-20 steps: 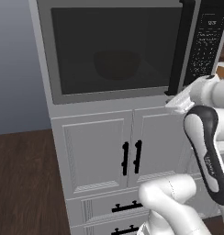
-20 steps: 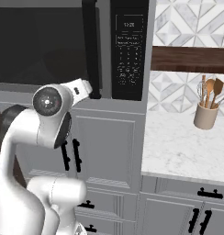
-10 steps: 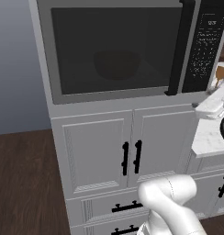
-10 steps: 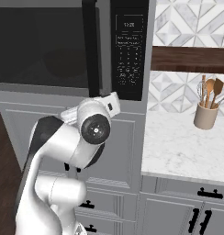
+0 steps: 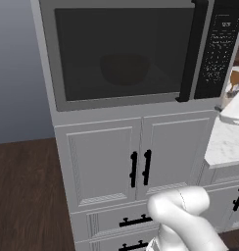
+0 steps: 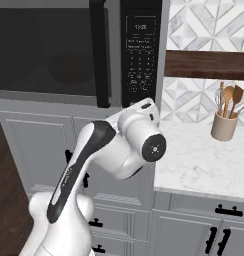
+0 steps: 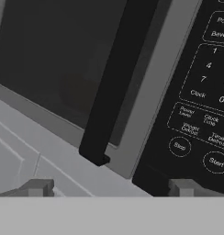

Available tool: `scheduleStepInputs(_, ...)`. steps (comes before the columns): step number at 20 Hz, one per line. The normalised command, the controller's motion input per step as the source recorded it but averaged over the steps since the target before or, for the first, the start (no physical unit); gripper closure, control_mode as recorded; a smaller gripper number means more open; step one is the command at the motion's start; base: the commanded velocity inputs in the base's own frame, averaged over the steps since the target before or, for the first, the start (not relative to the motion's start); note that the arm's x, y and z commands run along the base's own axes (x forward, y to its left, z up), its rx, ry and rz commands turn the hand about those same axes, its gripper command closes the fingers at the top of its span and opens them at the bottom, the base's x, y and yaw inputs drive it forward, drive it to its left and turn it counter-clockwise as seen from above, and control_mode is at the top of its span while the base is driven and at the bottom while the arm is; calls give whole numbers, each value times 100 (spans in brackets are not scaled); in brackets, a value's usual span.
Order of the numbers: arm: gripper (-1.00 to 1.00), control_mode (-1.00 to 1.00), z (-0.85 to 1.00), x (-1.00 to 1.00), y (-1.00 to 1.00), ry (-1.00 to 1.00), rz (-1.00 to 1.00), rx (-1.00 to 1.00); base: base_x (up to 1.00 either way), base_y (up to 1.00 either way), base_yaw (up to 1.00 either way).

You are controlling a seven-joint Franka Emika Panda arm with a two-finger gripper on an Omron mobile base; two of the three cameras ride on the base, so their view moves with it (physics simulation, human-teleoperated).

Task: Pick the garlic from the sink and place it in the bowl. Then pick the bowl and place it in the microwave. Then close the microwave door and press the start button.

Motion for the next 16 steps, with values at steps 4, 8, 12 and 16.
scheduleStepInputs(4, -100, -100, 1, 69, -15, 0, 10, 0, 0, 0, 0)
scheduleStepInputs(8, -100, -100, 1, 57, 0, 0, 4, 0, 0, 0, 0)
scheduleStepInputs(12, -100, -100, 0, 36, -10, 0, 1, 0, 0, 0, 0)
scheduleStepInputs(16, -100, -100, 0, 29, -11, 0, 0, 0, 0, 0, 0)
